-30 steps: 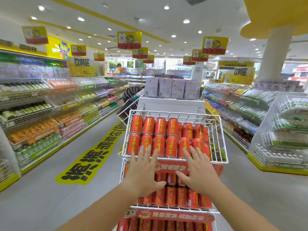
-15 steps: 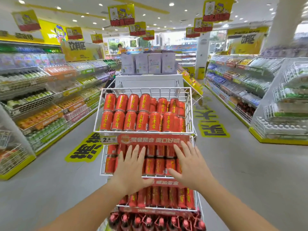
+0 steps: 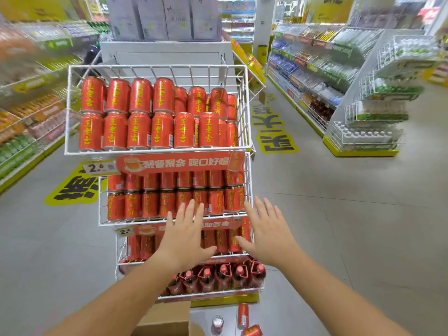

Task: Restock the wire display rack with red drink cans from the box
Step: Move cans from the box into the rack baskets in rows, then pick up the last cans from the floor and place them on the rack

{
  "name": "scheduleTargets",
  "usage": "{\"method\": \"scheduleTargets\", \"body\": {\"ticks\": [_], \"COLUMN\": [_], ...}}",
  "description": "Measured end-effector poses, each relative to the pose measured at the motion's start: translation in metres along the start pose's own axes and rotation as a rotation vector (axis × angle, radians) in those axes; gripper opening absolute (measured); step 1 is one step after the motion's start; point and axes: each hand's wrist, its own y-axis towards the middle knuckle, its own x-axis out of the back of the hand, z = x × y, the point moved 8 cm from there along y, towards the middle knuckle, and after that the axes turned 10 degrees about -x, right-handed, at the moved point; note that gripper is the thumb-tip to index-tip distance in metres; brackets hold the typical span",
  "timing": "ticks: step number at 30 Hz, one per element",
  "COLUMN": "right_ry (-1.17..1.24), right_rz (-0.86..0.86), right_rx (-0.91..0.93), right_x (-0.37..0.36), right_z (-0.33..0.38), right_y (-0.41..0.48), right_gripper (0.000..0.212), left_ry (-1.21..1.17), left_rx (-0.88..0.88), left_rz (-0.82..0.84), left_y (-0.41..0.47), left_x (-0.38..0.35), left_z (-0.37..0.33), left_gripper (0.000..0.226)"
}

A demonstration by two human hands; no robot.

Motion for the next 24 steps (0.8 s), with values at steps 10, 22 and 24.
{"method": "scheduleTargets", "body": {"ticks": [10, 22, 24], "right_ry": [-0.027, -0.038, -0.042], "right_rz": [0.253, 0.569, 0.622], "right_rx": [-0.124, -0.096, -0.090], "right_x": [-0.165, -0.437, -0.489], "right_z": [-0.034, -0.092, -0.106], "right_y": [-0.020, -0.054, -0.063], "right_gripper": [0.094, 0.093, 0.089], "left_ry": [-0.095, -0.209, -0.211], "left_rx": [-0.070, 0.051, 0.095], "left_rz": [0.139, 0.399, 0.419], "left_y": [0.027, 0.033, 0.030], "left_x": [-0.146, -0.411, -0.466], "left_z": [-0.028, -0.063, -0.071], "left_gripper": [0.115, 0.113, 0.117]}}
